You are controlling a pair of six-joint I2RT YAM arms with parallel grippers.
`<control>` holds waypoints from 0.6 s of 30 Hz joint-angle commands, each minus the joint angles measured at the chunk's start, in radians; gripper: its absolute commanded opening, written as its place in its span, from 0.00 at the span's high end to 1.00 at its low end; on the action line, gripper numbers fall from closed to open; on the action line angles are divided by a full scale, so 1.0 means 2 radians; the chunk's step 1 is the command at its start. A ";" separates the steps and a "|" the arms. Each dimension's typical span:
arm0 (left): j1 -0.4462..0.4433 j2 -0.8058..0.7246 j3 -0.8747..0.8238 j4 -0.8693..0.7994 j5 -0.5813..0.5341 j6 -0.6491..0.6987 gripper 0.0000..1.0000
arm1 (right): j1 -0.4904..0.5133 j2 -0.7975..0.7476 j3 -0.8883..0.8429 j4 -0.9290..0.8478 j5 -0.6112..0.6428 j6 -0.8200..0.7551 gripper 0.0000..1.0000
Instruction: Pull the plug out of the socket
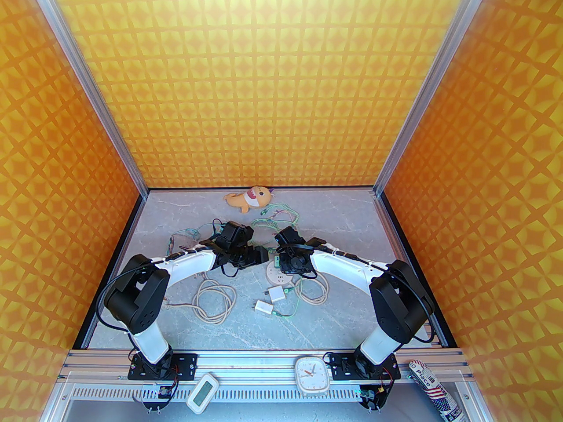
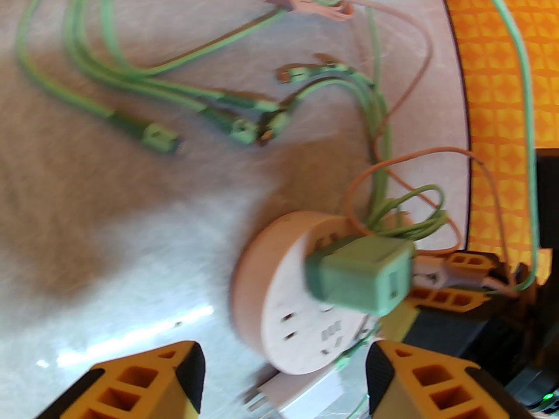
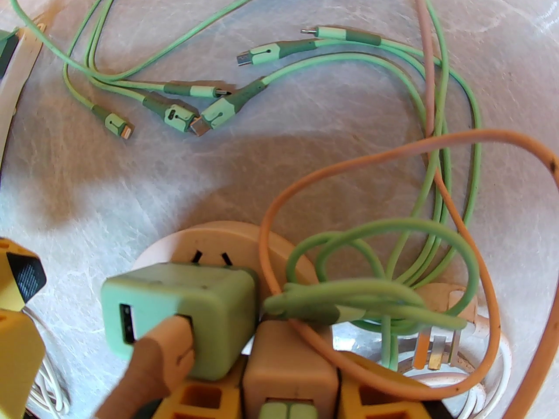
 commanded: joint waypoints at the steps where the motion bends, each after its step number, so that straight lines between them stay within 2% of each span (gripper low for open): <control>1: 0.001 0.020 0.012 0.043 0.040 -0.016 0.34 | 0.000 0.005 0.015 0.008 0.004 -0.013 0.73; 18: -0.005 0.060 0.023 0.082 0.087 -0.026 0.32 | 0.000 0.001 0.004 0.014 0.001 -0.010 0.73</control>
